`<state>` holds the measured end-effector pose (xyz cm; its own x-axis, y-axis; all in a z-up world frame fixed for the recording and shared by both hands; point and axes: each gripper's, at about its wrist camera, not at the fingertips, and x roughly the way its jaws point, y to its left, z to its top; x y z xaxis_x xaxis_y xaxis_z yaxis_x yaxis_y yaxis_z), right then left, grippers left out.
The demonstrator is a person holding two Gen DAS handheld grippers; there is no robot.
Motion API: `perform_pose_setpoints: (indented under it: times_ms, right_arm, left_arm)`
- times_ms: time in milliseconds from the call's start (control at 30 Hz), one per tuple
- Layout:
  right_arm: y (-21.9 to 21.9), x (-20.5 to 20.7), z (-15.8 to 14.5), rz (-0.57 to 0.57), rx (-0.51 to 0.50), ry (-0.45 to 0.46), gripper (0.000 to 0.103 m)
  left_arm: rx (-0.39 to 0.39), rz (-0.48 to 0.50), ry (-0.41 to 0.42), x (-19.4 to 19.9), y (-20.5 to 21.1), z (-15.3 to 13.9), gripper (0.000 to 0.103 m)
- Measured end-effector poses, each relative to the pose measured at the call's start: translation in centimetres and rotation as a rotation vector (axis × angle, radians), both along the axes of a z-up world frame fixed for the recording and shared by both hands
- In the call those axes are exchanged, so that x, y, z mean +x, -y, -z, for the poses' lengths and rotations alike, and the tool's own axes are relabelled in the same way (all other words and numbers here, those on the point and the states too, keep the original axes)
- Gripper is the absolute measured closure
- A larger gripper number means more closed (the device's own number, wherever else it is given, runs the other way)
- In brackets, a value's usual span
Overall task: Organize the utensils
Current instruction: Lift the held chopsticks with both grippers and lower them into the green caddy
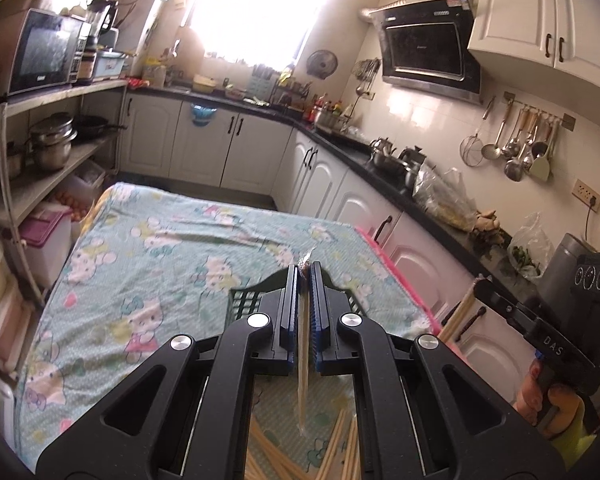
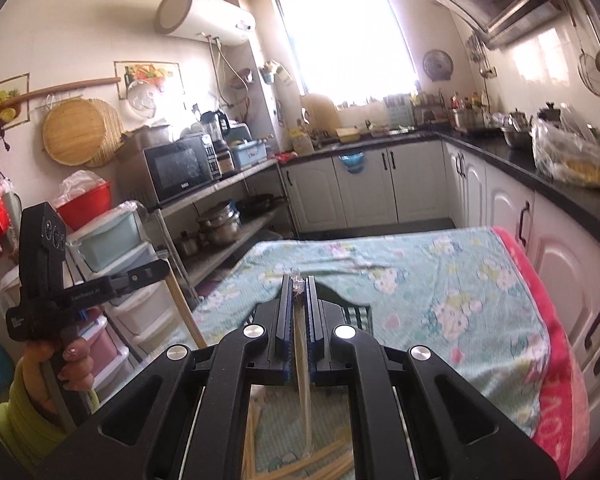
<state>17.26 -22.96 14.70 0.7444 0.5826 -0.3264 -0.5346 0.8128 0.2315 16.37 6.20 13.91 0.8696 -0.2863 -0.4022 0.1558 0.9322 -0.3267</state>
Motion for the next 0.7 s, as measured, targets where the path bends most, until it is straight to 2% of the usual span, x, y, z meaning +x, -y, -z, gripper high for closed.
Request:
perform_pose_setpoints:
  times_ms: [433, 700]
  right_arm:
    - [-1.7, 2.6, -4.8, -0.002, 0.047, 0.115, 0.097]
    - [-1.8, 5.6, -5.3, 0.043, 0.061, 0.124, 0.097]
  left_arm:
    - [0.023, -0.043, 0.097, 1.8, 0.3, -4.0, 0.1]
    - [0.071, -0.128, 0.136, 3.4, 0.5, -4.7, 0.1]
